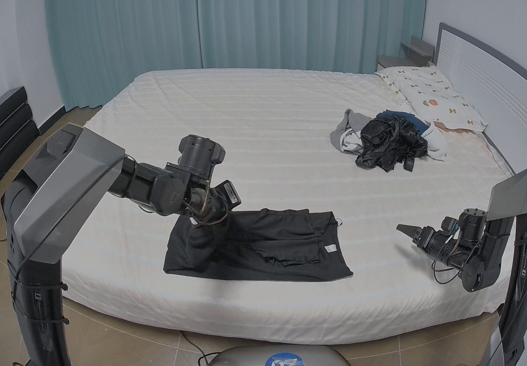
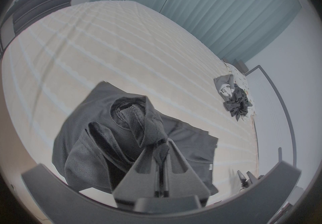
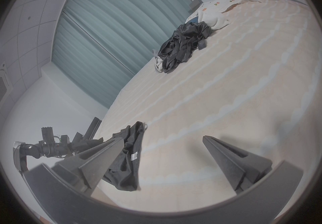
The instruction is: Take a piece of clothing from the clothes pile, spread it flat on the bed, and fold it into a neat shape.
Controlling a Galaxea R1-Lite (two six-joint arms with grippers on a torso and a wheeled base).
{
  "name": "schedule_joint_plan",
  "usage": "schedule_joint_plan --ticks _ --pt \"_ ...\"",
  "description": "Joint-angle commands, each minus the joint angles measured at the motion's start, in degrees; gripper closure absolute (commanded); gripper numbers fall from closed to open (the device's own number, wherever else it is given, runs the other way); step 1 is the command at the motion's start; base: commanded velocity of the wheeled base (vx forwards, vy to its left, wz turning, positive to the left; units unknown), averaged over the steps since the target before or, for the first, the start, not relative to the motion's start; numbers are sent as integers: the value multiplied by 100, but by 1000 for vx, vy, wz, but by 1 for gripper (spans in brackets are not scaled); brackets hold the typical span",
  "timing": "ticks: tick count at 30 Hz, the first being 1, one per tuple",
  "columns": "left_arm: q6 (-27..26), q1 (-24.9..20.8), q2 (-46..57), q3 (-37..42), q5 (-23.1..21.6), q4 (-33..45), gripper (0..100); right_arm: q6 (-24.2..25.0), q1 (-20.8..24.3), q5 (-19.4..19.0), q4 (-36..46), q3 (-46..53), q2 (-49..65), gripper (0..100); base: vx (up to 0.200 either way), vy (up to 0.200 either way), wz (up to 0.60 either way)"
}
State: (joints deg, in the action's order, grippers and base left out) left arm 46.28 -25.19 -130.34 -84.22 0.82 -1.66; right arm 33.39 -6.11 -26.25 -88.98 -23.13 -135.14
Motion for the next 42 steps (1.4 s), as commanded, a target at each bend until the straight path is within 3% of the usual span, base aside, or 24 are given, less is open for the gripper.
schedule_joint_plan --ticks 1,15,19,24,25,33,42 --pt "22 -162 -264 -305 6 87 100 1 13 -3 -49 1 6 0 0 -200 0" --pt "206 -566 -817 -1087 384 236 100 -8 31 5 -49 10 -3 0 0 -200 0" --pt "215 -566 -1020 -1228 736 236 100 -8 31 5 -49 10 -3 0 0 0 0" --pt "242 -566 -1072 -1202 753 245 100 -17 31 5 -49 10 -12 0 0 0 0" --pt "268 -566 -1063 -1184 753 245 0 -17 31 5 -49 10 -12 0 0 0 0" --pt "707 -549 -817 -1149 648 342 0 -34 39 5 -49 10 -47 0 0 0 0" --pt "1050 14 185 -85 -345 350 0 -52 110 5 -49 98 -21 0 0 0 0"
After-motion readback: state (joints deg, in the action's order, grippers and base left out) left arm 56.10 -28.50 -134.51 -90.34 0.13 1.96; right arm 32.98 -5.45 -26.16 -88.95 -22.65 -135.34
